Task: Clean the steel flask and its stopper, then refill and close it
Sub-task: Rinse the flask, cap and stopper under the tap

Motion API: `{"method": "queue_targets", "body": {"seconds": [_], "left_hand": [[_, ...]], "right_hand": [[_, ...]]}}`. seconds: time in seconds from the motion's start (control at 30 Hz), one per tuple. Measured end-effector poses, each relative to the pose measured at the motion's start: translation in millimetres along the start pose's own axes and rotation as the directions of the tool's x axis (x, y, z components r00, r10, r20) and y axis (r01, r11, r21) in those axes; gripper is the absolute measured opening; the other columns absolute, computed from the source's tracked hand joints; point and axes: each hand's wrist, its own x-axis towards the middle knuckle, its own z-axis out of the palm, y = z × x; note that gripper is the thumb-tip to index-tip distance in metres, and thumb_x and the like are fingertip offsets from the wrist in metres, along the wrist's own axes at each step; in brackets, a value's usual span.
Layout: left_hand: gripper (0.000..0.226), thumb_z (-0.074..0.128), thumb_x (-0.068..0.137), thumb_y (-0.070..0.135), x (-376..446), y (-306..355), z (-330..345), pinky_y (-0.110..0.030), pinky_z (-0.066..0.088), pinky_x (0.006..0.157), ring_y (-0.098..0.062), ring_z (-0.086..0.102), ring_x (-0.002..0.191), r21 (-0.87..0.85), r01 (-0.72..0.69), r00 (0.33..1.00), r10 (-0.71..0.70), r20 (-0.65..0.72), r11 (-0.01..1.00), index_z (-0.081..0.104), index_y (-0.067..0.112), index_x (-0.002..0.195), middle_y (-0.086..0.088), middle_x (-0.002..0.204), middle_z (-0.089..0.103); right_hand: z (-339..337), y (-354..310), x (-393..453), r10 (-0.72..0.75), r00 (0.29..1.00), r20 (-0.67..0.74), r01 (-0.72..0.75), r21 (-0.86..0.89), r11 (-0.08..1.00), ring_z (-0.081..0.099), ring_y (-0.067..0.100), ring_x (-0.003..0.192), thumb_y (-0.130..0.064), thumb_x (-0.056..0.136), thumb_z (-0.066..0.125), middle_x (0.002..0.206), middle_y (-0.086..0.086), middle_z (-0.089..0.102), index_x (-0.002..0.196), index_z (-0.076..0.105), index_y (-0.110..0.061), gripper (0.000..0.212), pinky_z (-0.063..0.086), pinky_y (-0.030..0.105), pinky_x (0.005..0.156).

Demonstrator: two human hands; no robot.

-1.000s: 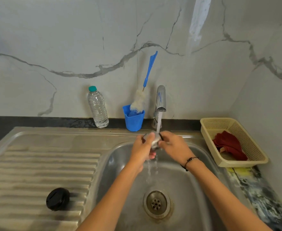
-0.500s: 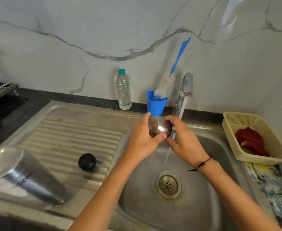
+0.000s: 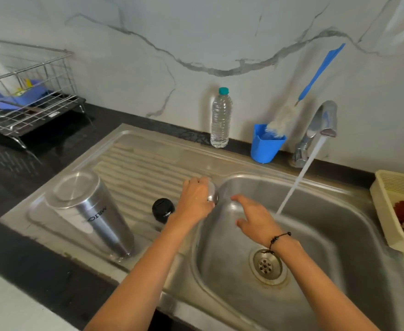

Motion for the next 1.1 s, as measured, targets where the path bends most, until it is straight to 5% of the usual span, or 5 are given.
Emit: {"method": "queue_targets", "body": {"seconds": [0.47,0.6,0.7,0.93,1.1], "left_hand": [[0.048,0.063,0.087,0.024,39.2,-31.9,-0.8,-0.032,0.028,0.099,-0.031,0.046,0.123,0.166,0.148,0.986,-0.158,0.045,0.975,0.043,0.005,0.126,-0.016,0.128,0.054],[0.058,0.061,0.089,0.028,38.2,-27.3,1.4,-0.035,0.029,0.103,-0.034,0.039,0.126,0.218,0.178,0.976,-0.2,0.082,0.96,0.034,0.001,0.134,-0.02,0.136,0.043],[0.07,0.059,0.09,0.034,32.3,-9.4,-2.5,-0.039,0.034,0.103,-0.037,0.034,0.129,0.24,0.242,0.969,-0.245,-0.016,0.94,0.024,0.002,0.143,-0.021,0.143,0.031],[0.068,0.055,0.093,0.038,32.4,65.8,-4.1,-0.043,0.034,0.104,-0.034,0.03,0.133,0.16,0.032,0.998,-0.04,0.047,0.987,0.023,0.012,0.146,-0.016,0.146,0.029],[0.069,0.058,0.091,0.04,40.8,110.1,13.4,-0.044,0.031,0.107,-0.034,0.029,0.135,0.124,-0.114,0.973,0.085,0.215,0.986,0.025,0.013,0.145,-0.016,0.148,0.027]], "right_hand": [[-37.1,36.1,1.2,0.073,0.996,-0.056,-0.074,-0.021,0.997,0.048,0.02,0.121,-0.014,0.091,0.054,0.13,0.003,0.055,0.123,0.055,-0.015,0.032,0.037,0.033,0.103],[-44.8,51.7,-2.1,0.13,0.991,-0.042,-0.13,-0.007,0.991,0.051,0.019,0.118,-0.01,0.09,0.054,0.124,0.002,0.059,0.117,0.059,-0.016,0.028,0.039,0.033,0.103],[-53.1,61.9,-2.0,0.181,0.983,-0.039,-0.182,-0.006,0.983,0.054,0.019,0.112,-0.006,0.09,0.052,0.118,0.003,0.062,0.112,0.062,-0.018,0.027,0.041,0.032,0.1],[-84.2,82.4,7.2,0.316,0.932,-0.18,-0.353,-0.238,0.905,0.06,0.028,0.098,-0.009,0.092,0.043,0.107,0.012,0.063,0.108,0.061,-0.012,0.025,0.051,0.038,0.086],[-115.5,93.4,33.8,0.335,0.868,-0.366,-0.422,-0.189,0.887,0.06,0.035,0.091,-0.007,0.091,0.044,0.1,0.018,0.063,0.109,0.055,-0.003,0.021,0.048,0.038,0.075]]}}
